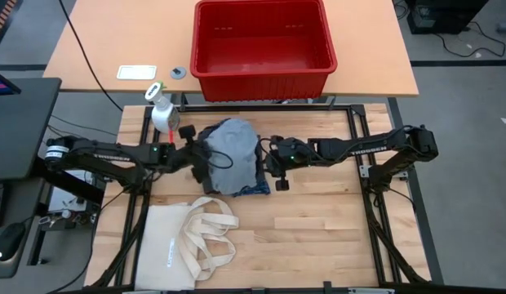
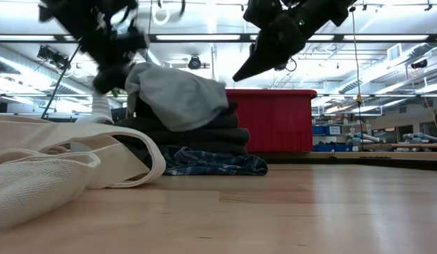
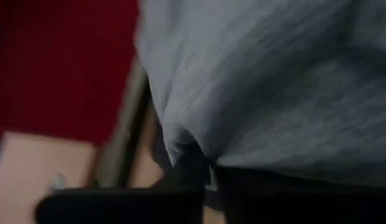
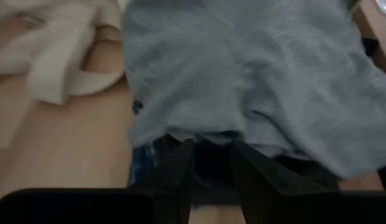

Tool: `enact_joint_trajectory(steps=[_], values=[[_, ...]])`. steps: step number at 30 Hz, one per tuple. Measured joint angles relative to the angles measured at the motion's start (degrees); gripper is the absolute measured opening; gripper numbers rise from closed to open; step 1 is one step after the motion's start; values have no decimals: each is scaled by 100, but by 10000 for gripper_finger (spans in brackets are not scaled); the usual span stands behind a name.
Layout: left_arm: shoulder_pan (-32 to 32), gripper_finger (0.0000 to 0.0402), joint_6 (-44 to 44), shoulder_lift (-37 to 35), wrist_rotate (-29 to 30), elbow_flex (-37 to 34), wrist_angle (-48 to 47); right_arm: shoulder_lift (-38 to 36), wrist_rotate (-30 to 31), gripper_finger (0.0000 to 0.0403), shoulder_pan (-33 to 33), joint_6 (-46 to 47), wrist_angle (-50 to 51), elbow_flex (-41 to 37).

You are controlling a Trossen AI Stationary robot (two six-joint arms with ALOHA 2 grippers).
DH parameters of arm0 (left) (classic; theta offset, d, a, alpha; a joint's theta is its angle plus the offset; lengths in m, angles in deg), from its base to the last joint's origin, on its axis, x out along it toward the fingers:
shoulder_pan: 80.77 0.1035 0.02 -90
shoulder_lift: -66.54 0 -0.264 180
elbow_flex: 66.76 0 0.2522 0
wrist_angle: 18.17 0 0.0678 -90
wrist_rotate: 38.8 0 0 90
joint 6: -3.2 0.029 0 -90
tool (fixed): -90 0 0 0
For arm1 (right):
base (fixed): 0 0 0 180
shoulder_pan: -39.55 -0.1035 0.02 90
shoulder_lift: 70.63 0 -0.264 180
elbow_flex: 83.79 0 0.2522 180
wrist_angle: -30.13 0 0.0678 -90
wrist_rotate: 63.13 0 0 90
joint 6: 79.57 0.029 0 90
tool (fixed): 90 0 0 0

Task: Fold Laundry from Bin
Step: Fold the gray shirt

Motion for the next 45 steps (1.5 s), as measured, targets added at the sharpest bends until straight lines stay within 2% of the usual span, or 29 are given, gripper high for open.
enact_joint_trajectory(steps=[2,6,9,12,14,21,23,26,29,30,33,35,41,43,45], values=[[-92,14,359,-50,122,231,272,0,147,113,-4,2,90,0],[-265,12,1253,-168,215,512,942,-2,147,113,-11,0,122,0],[-308,12,1738,-230,268,637,900,-2,148,113,-49,0,262,0],[-210,12,2030,-233,785,624,795,-2,146,113,-95,-12,370,0],[27,12,2075,-182,871,633,906,-2,146,113,-117,-69,346,0],[983,12,2392,156,554,626,927,-2,142,113,-118,-297,-25,0],[1010,12,2445,182,416,626,931,-2,130,113,-128,-295,-42,0],[1014,11,2987,178,297,626,1200,-2,100,113,-140,-255,3,-2],[1412,11,3187,180,380,626,1513,-2,98,113,-138,-242,-40,-2],[1532,11,3060,177,276,626,1545,-2,98,113,-140,-229,-51,-2],[1730,17,2553,173,-527,626,1352,-2,98,113,-144,-150,-23,-2],[1772,27,2316,182,-841,626,1108,-2,98,113,-144,-141,6,-1],[1566,104,2143,182,-882,626,960,0,98,113,-144,-192,-11,-2],[1476,137,2182,180,-530,626,964,0,98,113,-132,-195,-39,0],[1386,166,2494,177,143,626,958,0,98,113,-129,-195,-43,-2]])
